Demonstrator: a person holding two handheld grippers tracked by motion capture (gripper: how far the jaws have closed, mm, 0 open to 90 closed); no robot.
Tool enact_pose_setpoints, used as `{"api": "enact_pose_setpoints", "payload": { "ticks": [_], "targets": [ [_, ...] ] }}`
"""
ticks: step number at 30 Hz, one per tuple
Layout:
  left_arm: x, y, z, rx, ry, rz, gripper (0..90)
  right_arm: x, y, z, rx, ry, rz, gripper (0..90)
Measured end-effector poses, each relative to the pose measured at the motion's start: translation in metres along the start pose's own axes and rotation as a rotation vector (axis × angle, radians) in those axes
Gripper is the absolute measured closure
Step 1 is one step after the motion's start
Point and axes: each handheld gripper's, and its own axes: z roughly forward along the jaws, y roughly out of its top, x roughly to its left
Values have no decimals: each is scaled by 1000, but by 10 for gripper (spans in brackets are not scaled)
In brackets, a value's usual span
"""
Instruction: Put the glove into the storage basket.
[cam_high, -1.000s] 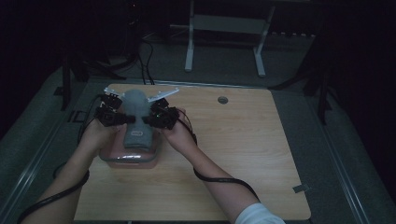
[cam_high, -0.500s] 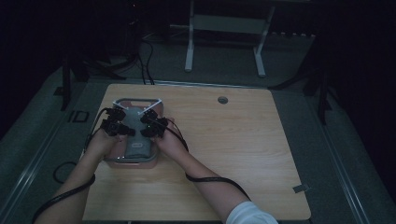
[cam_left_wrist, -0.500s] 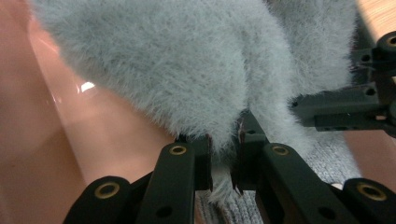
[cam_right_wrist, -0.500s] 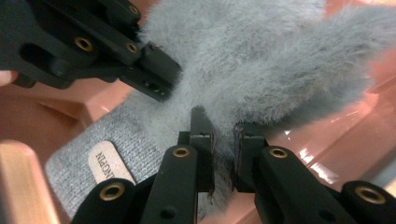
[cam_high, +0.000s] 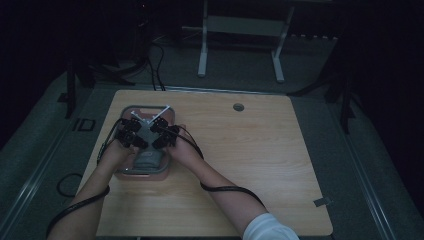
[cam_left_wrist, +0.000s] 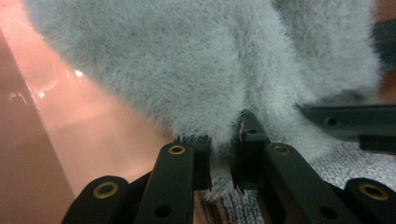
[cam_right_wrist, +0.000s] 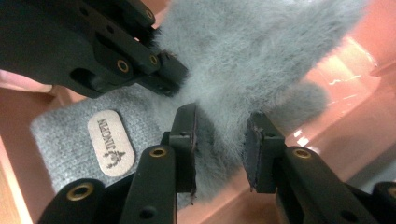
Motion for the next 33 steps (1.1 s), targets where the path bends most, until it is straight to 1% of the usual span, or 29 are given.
{"api": "enact_pose_setpoints", "payload": {
  "ticks": [2, 4, 5, 7, 8, 10, 11, 12, 13, 14, 15, 16, 17, 18, 19, 20, 21, 22, 23, 24, 25, 26, 27, 28, 30, 32, 33],
  "targets": [
    [0, 0, 1, 1, 0, -3, 796, -1, 0, -3, -4, 5, -8, 641],
    [0, 0, 1, -3, -2, -12, 791, -1, 0, -6, -11, -3, -20, 612],
    [0, -1, 1, -7, -2, -15, 789, -3, 1, -9, -20, 2, -26, 574],
    [0, -1, 1, -14, -2, -12, 775, -5, 1, -14, -41, 10, -32, 533],
    [0, -1, 0, -18, 0, -14, 757, -6, 1, -16, -55, 15, -28, 505],
    [1, -2, -4, -38, 4, -20, 706, -9, 1, -20, -65, 31, -14, 500],
    [1, -3, -7, -61, 4, -27, 667, -10, 0, -21, -73, 37, -15, 476],
    [1, -4, -11, -83, 13, -24, 603, -10, 0, -23, -81, 47, -24, 457],
    [0, -6, -16, -118, 33, -17, 512, -10, -1, -24, -96, 49, -25, 423],
    [0, -8, -20, -165, 51, -8, 397, -11, -2, -26, -114, 47, -35, 382],
    [-1, -10, -24, -191, 57, -7, 337, -11, -2, -27, -116, 56, -33, 378],
    [-2, -11, -27, -201, 50, -10, 298, -12, -3, -28, -120, 64, -32, 354],
    [-2, -14, -32, -218, 28, -6, 261, -12, -3, -30, -127, 71, -32, 336],
    [-2, -16, -35, -233, 22, -9, 228, -12, -5, -32, -150, 85, -40, 316],
    [-3, -20, -42, -264, 7, 1, 185, -13, -6, -34, -152, 92, -48, 291],
    [-3, -22, -44, -275, 4, 2, 148, -14, -8, -37, -151, 117, -60, 273],
    [-4, -28, -51, -325, -7, 11, 148, -14, -9, -38, -150, 126, -63, 256],
    [-4, -28, -51, -325, -7, 11, 148, -14, -9, -38, -150, 126, -63, 256],
    [-7, -36, -60, -362, -19, 26, 148, -14, -13, -44, -163, 148, -71, 230],
    [-9, -38, -63, -378, -19, 32, 148, -14, -15, -46, -168, 156, -77, 216],
    [-13, -43, -67, -396, -25, 47, 148, -14, -17, -48, -177, 162, -80, 206],
    [-13, -43, -67, -396, -25, 47, 148, -14, -17, -48, -177, 162, -80, 206],
    [-21, -48, -72, -416, -45, 72, 148, -12, -21, -54, -193, 171, -81, 201],
    [-21, -48, -72, -416, -45, 72, 148, -12, -21, -54, -193, 171, -81, 201],
    [-32, -57, -77, -447, -66, 100, 148, -10, -26, -58, -199, 176, -111, 191],
    [-43, -65, -80, -462, -87, 131, 148, -7, -31, -62, -204, 181, -123, 191],
    [-52, -71, -81, -466, -109, 152, 148, -6, -36, -67, -215, 185, -128, 192]
  ]
}}
